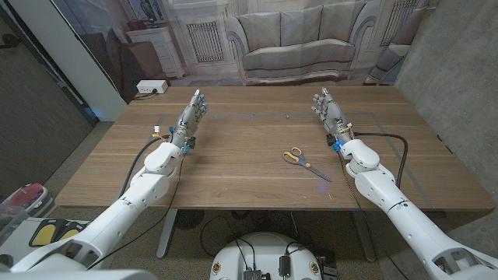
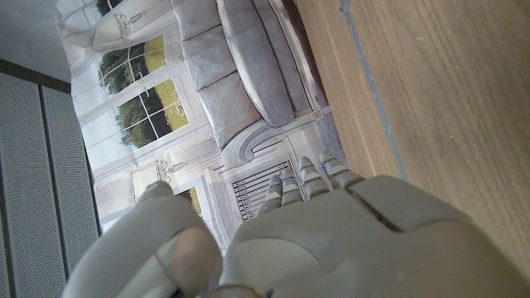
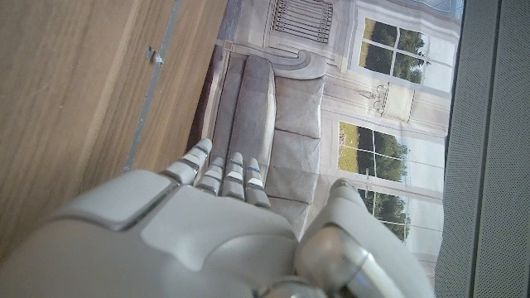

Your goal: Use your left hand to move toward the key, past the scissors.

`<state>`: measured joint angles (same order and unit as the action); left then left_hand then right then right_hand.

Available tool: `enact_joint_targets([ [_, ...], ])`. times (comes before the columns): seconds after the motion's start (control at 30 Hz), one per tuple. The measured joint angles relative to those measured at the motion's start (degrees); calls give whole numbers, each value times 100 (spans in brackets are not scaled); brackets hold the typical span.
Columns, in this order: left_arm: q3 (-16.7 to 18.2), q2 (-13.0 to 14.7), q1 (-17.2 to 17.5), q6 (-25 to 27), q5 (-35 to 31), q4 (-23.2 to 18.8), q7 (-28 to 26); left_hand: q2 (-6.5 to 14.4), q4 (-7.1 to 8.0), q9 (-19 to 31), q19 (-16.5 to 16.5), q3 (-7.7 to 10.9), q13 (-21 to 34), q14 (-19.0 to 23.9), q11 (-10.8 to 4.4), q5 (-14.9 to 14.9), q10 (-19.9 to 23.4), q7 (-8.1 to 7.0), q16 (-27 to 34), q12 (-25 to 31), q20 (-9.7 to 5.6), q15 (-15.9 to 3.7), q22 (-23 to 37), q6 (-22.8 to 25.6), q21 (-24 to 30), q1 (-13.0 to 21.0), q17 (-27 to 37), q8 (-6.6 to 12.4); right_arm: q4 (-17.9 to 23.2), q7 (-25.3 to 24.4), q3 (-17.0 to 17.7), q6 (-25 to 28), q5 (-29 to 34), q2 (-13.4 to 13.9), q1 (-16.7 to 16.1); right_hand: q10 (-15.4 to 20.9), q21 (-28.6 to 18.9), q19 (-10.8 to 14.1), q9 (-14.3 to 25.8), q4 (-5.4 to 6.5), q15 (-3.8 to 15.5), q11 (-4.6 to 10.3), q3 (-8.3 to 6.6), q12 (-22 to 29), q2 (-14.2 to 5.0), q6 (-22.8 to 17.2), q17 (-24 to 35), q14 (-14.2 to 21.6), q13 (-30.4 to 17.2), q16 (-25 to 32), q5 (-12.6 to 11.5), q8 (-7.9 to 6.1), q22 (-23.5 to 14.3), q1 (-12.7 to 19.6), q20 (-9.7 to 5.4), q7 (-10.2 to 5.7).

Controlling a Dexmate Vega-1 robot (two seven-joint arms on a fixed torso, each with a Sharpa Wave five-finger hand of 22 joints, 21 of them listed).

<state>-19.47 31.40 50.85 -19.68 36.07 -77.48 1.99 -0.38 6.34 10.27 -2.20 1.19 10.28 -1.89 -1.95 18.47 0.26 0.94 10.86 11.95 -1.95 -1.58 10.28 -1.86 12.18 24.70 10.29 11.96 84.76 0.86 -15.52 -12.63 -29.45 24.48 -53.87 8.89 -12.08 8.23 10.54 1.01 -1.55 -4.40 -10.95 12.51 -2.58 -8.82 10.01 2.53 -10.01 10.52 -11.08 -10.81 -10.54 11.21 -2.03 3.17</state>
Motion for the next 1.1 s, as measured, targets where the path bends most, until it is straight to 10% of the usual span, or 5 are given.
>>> enact_joint_targets([
  [1.1, 171, 321, 204, -188, -297, -314, -218, 105, -41, -1, 191, 8, 27, 285, -70, 0, 339, -32, 45, 71, -5, -19, -1, 379, 34, 105, -1, 44, -22, -113, 64, 110, 139, -34, 23, -43, 27, -22, -1, 0, -20, 1, 0, -23, -24, 0, -1, -23, -31, 0, 0, 0, 1, -24, -22, 0],
])
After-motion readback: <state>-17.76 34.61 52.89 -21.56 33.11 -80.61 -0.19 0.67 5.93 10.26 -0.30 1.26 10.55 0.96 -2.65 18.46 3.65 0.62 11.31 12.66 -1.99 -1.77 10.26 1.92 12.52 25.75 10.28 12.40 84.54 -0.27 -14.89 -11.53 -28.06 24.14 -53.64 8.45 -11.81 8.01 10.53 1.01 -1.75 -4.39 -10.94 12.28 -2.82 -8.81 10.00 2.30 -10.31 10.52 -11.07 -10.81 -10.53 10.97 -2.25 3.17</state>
